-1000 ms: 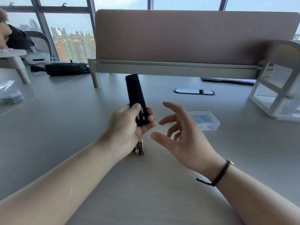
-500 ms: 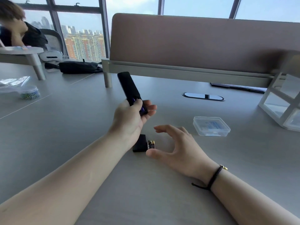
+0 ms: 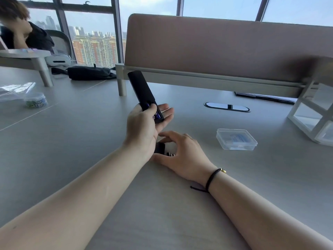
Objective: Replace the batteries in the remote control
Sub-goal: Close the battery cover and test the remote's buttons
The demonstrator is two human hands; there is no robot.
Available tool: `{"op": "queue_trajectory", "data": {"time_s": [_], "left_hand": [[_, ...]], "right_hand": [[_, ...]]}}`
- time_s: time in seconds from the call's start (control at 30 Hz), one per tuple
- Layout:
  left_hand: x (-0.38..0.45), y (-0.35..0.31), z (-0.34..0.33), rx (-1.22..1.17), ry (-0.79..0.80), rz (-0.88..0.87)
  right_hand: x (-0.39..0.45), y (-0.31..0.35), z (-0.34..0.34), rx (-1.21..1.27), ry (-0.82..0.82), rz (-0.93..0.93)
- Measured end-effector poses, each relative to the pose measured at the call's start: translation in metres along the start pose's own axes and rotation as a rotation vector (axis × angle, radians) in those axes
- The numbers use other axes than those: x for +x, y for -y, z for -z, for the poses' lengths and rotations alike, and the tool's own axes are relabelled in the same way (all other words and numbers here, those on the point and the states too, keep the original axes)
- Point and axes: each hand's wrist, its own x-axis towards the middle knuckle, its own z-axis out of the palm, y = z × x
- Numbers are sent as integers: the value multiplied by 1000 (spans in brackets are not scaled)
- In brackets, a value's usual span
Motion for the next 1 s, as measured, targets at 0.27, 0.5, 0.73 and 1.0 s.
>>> {"op": "queue_trajectory", "data": {"time_s": [0.27, 0.5, 0.73, 1.0], "left_hand": [[9, 4, 10, 85, -111, -11], [1, 27, 9, 282, -66, 188], [-18, 15, -2, 175, 166, 298], [-36, 11, -12, 197, 419, 422]], "right_hand": [[-11, -23, 19, 354, -299, -170], [-34, -43, 46, 352, -363, -136], [-38, -27, 44, 172, -369, 141], [-35, -26, 46, 12, -488, 288]]}}
